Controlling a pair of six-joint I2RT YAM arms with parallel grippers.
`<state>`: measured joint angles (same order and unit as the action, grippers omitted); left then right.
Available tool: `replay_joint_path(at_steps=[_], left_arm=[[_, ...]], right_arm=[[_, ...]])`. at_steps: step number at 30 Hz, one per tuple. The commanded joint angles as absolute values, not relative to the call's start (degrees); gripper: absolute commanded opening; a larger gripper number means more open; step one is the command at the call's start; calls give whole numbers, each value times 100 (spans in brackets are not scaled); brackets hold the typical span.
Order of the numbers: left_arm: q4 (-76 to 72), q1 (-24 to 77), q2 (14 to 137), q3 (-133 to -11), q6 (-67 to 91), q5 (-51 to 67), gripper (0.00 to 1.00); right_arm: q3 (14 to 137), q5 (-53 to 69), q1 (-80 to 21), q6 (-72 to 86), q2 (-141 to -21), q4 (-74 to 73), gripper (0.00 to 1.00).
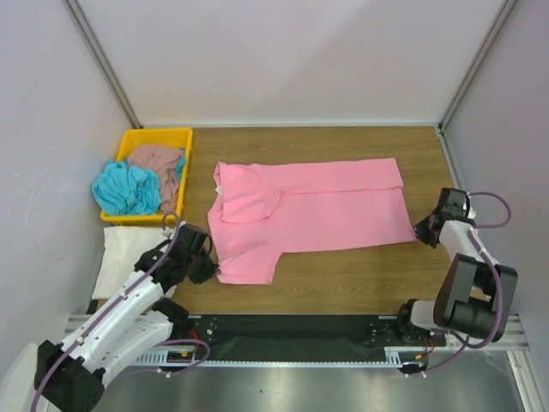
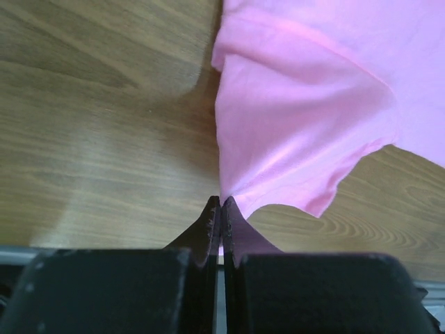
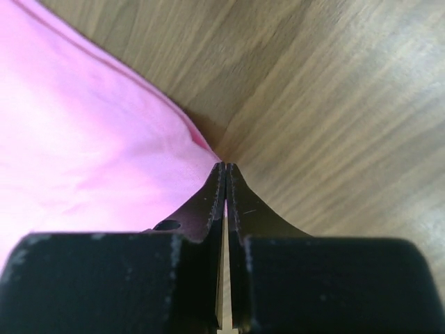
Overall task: Fold and stack the t-shirts
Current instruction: Fold the tshirt
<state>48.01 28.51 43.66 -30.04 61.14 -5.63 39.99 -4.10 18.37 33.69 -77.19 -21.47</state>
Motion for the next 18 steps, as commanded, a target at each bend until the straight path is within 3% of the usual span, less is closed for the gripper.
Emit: replay_joint_path(at_steps=[1, 18], left_arm=[[5115, 2777, 4324, -3497, 5994, -484, 0], [3982, 1820, 6089, -5246, 5177, -308, 0]], right_arm=[[4007, -449, 1881, 3190, -7261, -2373, 0], [5018, -71, 1890, 3331, -8129, -1925, 0]])
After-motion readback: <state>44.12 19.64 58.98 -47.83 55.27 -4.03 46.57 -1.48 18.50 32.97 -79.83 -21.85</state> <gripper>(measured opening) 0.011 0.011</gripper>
